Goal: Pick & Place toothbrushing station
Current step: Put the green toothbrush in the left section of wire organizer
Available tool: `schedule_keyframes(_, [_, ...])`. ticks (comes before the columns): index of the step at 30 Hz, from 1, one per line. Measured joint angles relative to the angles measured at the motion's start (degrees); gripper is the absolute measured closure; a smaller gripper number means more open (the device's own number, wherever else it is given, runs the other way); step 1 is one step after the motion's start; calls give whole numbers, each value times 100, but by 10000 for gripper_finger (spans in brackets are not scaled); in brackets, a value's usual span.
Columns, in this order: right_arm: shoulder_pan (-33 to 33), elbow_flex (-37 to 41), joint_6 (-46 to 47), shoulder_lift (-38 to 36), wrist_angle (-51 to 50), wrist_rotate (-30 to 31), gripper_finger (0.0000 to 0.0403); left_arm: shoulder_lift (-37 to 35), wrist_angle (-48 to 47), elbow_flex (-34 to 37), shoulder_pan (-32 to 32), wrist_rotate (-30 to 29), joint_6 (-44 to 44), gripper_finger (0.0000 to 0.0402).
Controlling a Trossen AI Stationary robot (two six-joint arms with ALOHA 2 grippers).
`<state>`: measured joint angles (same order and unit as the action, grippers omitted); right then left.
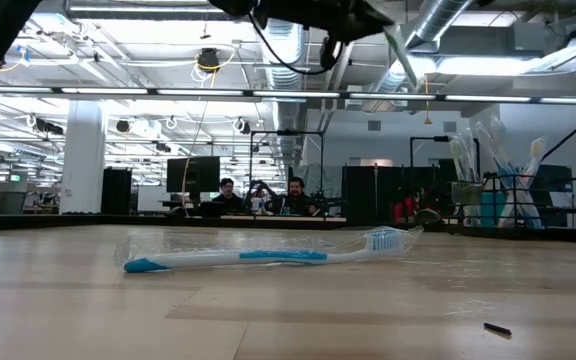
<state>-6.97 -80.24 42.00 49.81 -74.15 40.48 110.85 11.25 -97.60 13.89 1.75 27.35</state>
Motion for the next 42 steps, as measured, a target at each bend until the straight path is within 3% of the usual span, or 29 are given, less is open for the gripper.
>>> schedule_keyframes(4, [265,264,69,69,-1,612,403,0,-423,3,-213,-987,8,396])
schedule_keyframes(8, [448,394,304,352,210,1261,403,-11,-494,5,-366,-1604,7,396])
schedule_keyframes(17, [369,602,-921,1030,1776,1205,403,-615,-904,9,-188,-1881,-437,396])
schedule_keyframes(19, [280,680,-1534,1120,2241,1219,403,-733,-901,9,-102,-1557,-855,396])
schedule_keyframes(23, [295,675,-2634,1197,3578,38,403,-920,-1006,9,115,-389,-1114,396])
schedule_keyframes(28, [610,670,-2473,990,3918,-592,403,-1157,-1077,184,341,651,-1382,396])
schedule_keyframes(33, [1344,673,-2229,1023,4089,-2834,395,-1233,-965,358,539,1895,-1311,396])
schedule_keyframes(37, [1746,675,-1849,1171,4177,-3342,344,-1224,-827,367,614,2226,-1093,396])
schedule_keyframes(42, [1920,670,-1725,1411,4517,-3846,232,-1209,-576,367,576,2230,-920,396])
